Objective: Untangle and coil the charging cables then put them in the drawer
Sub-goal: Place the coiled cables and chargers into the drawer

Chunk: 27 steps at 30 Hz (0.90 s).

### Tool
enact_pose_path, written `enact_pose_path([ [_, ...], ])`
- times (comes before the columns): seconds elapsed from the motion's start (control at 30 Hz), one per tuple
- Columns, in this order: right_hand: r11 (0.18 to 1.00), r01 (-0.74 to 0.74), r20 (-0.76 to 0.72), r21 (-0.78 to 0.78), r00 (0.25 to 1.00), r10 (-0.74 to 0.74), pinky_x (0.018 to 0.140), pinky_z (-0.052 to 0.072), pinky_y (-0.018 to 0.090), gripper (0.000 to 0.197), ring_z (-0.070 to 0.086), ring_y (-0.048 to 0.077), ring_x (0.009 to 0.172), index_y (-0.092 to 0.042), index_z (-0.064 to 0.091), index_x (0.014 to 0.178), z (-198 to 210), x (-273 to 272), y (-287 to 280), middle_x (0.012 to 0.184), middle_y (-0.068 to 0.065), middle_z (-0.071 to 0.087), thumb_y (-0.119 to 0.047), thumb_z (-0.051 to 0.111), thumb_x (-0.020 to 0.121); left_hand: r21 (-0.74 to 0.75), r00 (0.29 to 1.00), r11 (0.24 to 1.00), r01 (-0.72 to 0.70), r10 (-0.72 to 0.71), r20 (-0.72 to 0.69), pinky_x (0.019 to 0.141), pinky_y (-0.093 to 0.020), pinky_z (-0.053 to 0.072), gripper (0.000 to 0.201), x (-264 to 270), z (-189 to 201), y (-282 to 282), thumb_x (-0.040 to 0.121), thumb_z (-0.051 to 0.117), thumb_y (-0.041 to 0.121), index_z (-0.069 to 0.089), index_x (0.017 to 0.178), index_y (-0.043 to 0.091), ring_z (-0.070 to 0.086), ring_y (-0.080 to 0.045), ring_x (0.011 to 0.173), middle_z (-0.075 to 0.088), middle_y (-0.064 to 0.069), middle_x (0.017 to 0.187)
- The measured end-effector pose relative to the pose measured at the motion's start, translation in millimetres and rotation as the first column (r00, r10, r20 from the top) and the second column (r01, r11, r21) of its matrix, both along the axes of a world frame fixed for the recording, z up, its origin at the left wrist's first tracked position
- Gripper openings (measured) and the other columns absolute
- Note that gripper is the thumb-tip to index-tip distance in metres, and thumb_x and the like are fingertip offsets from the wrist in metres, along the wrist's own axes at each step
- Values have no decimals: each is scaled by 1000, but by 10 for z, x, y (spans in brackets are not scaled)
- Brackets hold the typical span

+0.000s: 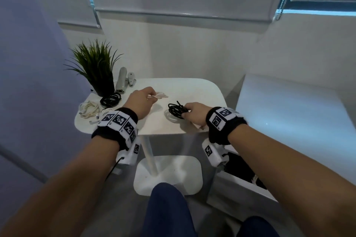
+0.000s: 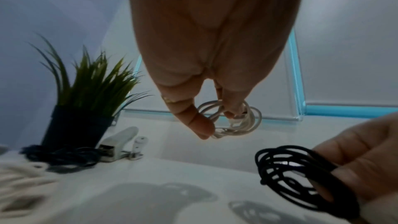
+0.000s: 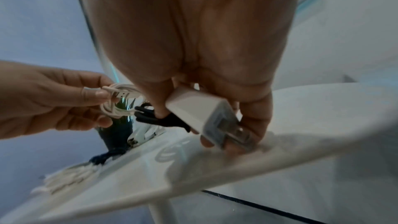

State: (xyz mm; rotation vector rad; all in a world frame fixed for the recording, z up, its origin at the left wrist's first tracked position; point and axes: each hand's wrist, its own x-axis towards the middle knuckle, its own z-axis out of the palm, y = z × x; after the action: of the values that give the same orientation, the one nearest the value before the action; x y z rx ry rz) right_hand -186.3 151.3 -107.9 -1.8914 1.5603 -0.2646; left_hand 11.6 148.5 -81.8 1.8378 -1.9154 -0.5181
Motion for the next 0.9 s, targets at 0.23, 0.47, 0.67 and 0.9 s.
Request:
enact_pose_path([
  [0.23, 935, 222, 282, 276, 912, -299, 62, 44, 31, 10, 53, 24, 69, -14, 55, 85, -77, -895, 437, 79, 9, 53, -13, 52, 94, 9, 931, 987, 163, -151, -332, 75, -33, 53, 11, -797, -95, 434, 95, 50, 16, 53, 87, 24, 68, -23, 80, 65, -10, 96],
  [0.47, 752, 432, 173, 498, 800, -575, 55, 40, 26, 16, 58, 22, 61, -5, 53, 90, -212, -1750, 988, 77, 12, 61, -18, 44, 91, 41, 887, 940, 337, -303, -348, 81, -41, 50, 20, -1475, -623, 882, 94, 48, 19, 49, 80, 33, 65, -31, 92, 67, -9, 90],
  [0.67, 652, 504, -15, 566, 798, -603, 49, 44, 20, 24, 57, 24, 59, 0, 55, 74, -388, -2118, 1326, 70, 13, 59, -13, 42, 89, 71, 836, 859, 507, -469, -285, 62, -24, 37, 8, -1891, -1003, 1160, 95, 50, 14, 52, 92, 21, 55, -23, 76, 63, -15, 97],
  [0.9, 629, 523, -130, 575, 817, -561, 78, 48, 38, 20, 61, 25, 67, -2, 57, 85, -449, -2291, 1446, 77, 12, 64, -19, 47, 89, 137, 796, 785, 604, -590, -131, 65, -25, 29, 7, -1987, -1145, 1202, 96, 49, 18, 54, 100, 15, 47, -17, 83, 53, -4, 96],
])
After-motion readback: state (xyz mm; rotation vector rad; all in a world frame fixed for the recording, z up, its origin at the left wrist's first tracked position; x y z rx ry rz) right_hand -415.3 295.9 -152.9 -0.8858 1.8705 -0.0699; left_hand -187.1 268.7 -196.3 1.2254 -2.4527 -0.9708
